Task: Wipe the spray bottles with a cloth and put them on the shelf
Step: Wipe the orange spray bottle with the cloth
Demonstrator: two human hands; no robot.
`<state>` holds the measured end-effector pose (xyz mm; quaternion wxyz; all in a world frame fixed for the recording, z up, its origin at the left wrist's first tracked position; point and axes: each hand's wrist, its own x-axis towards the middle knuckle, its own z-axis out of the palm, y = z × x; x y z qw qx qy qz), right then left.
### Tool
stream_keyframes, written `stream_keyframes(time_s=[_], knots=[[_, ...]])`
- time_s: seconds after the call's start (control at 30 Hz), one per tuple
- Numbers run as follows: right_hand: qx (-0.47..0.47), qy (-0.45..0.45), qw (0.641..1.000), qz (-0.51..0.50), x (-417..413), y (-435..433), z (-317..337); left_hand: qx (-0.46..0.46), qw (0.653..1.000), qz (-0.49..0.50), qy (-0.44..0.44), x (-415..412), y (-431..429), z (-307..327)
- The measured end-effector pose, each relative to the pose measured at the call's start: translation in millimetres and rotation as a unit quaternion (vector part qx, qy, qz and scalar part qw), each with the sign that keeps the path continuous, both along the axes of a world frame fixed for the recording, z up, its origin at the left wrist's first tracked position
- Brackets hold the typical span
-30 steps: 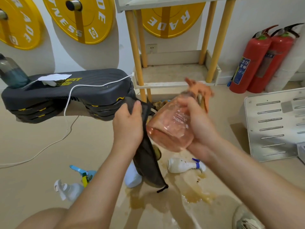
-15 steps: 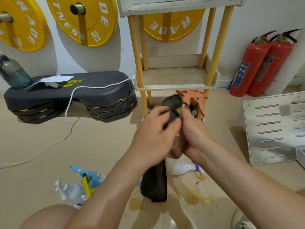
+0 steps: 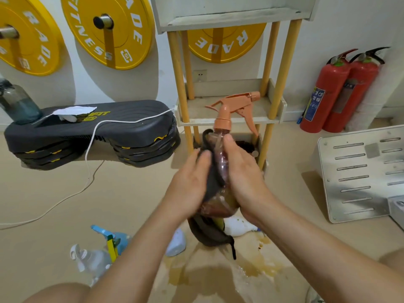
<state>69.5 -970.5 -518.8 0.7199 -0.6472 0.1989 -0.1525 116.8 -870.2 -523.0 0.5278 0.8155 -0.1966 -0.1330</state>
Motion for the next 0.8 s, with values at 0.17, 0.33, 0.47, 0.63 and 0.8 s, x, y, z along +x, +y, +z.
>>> stream_keyframes(time_s=[0.17, 0.33, 0.47, 0.63, 0.8], knots=[[-0.095, 0.001, 0.995, 0.015, -2, 2, -2, -0.146, 0.984, 0.010, 0.098, 2, 2, 4], [0.029, 0.050, 0.998, -0.023, -1, -17, -6, 0.121, 0.960, -0.141, -0.207, -10, 1, -10], [0.088, 0.044, 0.995, 0.027, -3, -12, -6, -0.029, 0.994, -0.106, -0.025, 4, 10, -6], [0.029, 0.037, 0.995, 0.088, -8, 1, -8, -0.169, 0.979, 0.031, 0.107, 9, 1, -14], [0.034, 0.044, 0.998, 0.002, 3, -28, -16, -0.264, 0.956, 0.037, 0.120, 20, 11, -2]])
